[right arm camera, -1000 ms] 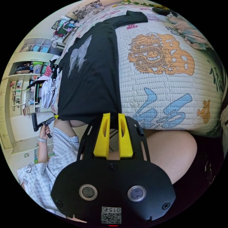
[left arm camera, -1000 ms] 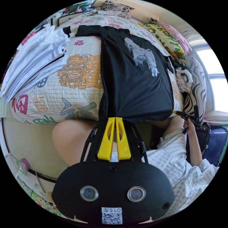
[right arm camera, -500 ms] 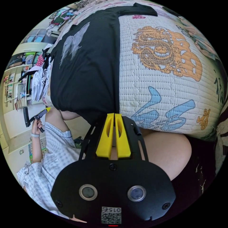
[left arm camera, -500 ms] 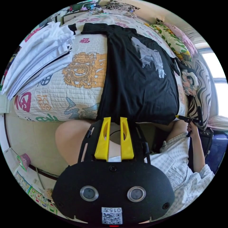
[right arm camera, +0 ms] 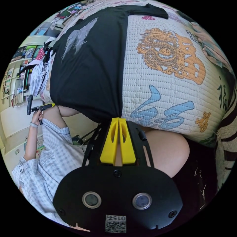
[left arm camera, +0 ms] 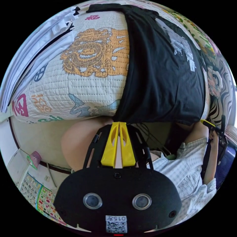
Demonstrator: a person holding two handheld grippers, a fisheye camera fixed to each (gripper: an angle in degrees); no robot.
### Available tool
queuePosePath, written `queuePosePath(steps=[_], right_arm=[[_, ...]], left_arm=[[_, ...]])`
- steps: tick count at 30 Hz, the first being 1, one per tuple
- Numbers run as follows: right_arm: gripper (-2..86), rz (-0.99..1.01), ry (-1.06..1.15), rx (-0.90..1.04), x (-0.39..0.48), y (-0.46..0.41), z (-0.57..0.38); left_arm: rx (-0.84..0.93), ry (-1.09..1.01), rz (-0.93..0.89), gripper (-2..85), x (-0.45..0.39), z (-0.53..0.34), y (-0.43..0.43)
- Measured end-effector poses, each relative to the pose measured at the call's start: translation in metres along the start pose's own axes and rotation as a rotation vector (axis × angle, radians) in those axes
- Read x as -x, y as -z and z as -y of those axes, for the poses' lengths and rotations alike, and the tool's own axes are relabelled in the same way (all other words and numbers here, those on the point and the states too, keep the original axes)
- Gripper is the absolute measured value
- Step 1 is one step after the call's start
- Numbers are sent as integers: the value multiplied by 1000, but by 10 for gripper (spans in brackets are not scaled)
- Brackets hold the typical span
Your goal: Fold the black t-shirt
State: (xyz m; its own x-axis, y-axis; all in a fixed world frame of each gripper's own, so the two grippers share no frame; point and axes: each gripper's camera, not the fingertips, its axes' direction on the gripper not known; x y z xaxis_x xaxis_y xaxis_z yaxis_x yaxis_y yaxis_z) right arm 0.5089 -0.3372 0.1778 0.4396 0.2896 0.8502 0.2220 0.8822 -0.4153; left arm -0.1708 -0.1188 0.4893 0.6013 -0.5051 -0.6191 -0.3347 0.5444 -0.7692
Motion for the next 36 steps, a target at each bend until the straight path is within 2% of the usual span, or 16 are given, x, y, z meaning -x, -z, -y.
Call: queuePosePath(steps=[3, 5, 11, 16, 23, 32, 36], right_arm=[[11, -9, 18, -19, 6, 3, 2], [45, -21, 11, -34, 7, 3, 2], [78, 37, 32, 66, 20, -12, 22], [14, -48, 18, 126, 34, -26, 35], [-5, -79, 78, 156, 43, -16, 21], [18, -131, 43, 192, 55, -29, 26], [40, -93, 26, 210, 56, -32, 16]], left_arm=[[-90, -54, -8, 4, -7, -8, 13], [-154, -65, -30, 48, -12, -9, 23], [-53, -62, -8, 70, -28, 17, 11], [-29, -86, -6, 20, -36, 11, 10], [-41, -123, -30, -1, -45, -16, 9], [29, -112, 54, 5, -83, -10, -13], [24, -88, -9, 10, -89, -18, -18]])
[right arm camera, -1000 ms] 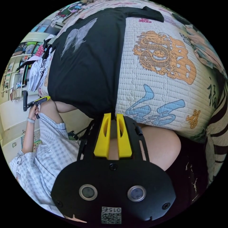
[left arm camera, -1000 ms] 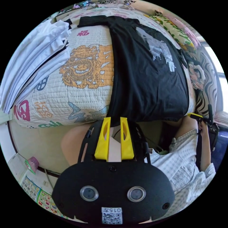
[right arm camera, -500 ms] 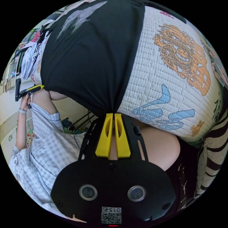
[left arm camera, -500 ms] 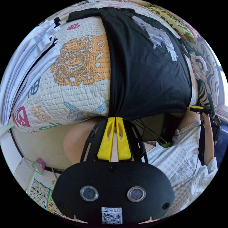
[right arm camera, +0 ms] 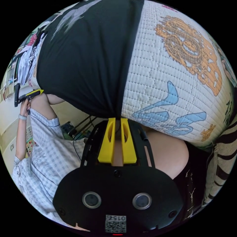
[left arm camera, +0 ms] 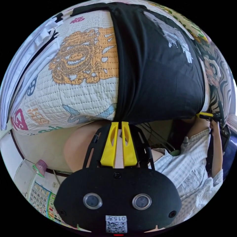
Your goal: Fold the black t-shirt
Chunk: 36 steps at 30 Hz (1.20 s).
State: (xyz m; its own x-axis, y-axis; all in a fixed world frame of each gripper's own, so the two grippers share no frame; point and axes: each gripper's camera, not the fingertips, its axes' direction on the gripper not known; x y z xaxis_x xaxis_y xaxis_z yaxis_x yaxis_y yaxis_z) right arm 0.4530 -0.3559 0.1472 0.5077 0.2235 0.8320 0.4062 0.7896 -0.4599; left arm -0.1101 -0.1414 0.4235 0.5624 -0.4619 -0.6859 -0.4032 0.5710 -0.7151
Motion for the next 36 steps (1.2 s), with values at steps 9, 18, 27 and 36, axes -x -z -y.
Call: queuePosePath(steps=[9, 18, 27, 36], right_arm=[[-4, -138, -29, -71, 11, 0, -55], [-7, -271, -99, -1129, 84, 73, -195], [-1, -529, -100, -1601, 141, 88, -231], [56, -420, -158, -1420, 50, 127, -147]], left_arm=[[-127, 151, -188, -6, -9, -47, -6], [-909, 32, 198, -8, -144, -149, 47], [-1378, -172, 366, -7, -297, -154, 55], [-1149, -609, 199, -4, -428, -5, 86]])
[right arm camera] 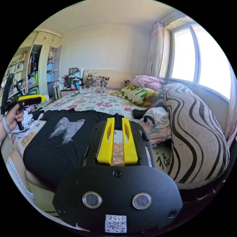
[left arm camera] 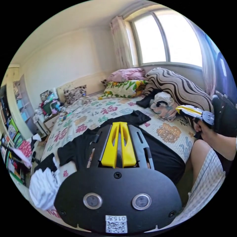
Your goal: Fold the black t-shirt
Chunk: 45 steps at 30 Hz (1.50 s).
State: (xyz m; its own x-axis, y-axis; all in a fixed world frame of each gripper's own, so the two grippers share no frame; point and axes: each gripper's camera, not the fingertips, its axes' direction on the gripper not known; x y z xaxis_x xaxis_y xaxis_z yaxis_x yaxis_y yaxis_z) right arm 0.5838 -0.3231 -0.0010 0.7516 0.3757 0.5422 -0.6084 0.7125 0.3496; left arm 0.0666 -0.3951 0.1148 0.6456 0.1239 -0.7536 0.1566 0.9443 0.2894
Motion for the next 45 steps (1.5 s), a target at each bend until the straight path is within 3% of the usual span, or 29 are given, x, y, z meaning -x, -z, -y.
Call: queuePosePath(steps=[8, 17, 23, 27, 35, 40, 45], right_arm=[[46, 157, -235, 268, -71, -144, 38], [61, 330, -439, 467, -107, -245, 61], [33, 347, -518, 483, -118, -266, 83], [2, 365, -454, 462, -119, -266, 98], [-6, 355, -370, 360, -111, -244, 130], [-6, 390, -190, 301, -69, -226, 160], [-6, 570, 1, 345, 7, -221, 181]], left_arm=[[288, -91, -297, 1, -41, 170, -242], [530, -54, -267, 10, -96, 245, -440], [646, -43, -260, 8, -88, 258, -496], [626, -7, -352, 2, -67, 266, -504], [336, 152, -616, -2, 36, 303, -458], [206, 184, -632, -2, 126, 282, -403], [84, 351, -608, -2, 233, 210, -334]])
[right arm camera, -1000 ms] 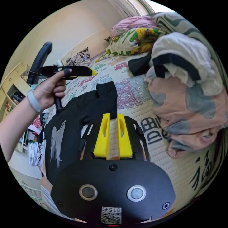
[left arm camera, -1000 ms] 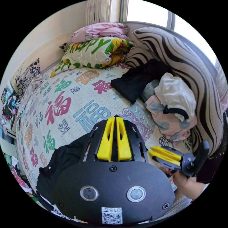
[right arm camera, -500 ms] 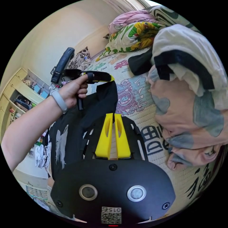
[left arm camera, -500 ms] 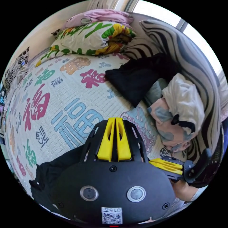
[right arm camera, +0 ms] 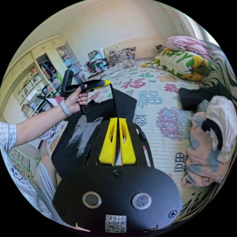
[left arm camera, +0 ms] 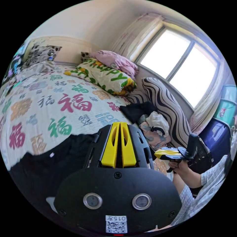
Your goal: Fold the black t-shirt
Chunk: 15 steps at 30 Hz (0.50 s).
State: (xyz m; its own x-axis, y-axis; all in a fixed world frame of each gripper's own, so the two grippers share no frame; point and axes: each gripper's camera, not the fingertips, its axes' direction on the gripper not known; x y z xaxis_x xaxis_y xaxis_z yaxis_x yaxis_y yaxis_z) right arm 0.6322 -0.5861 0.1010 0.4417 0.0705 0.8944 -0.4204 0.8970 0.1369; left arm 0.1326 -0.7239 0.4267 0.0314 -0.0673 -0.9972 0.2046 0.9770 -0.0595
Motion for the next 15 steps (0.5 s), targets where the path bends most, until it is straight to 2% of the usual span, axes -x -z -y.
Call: queuePosePath(steps=[7, 15], right_arm=[[-6, -18, 153, 252, 72, -87, 1], [-5, 30, 196, 415, 109, -138, 0]], left_arm=[[4, 309, 58, -4, 95, -99, 86], [11, 407, 74, -8, 128, -127, 141]])
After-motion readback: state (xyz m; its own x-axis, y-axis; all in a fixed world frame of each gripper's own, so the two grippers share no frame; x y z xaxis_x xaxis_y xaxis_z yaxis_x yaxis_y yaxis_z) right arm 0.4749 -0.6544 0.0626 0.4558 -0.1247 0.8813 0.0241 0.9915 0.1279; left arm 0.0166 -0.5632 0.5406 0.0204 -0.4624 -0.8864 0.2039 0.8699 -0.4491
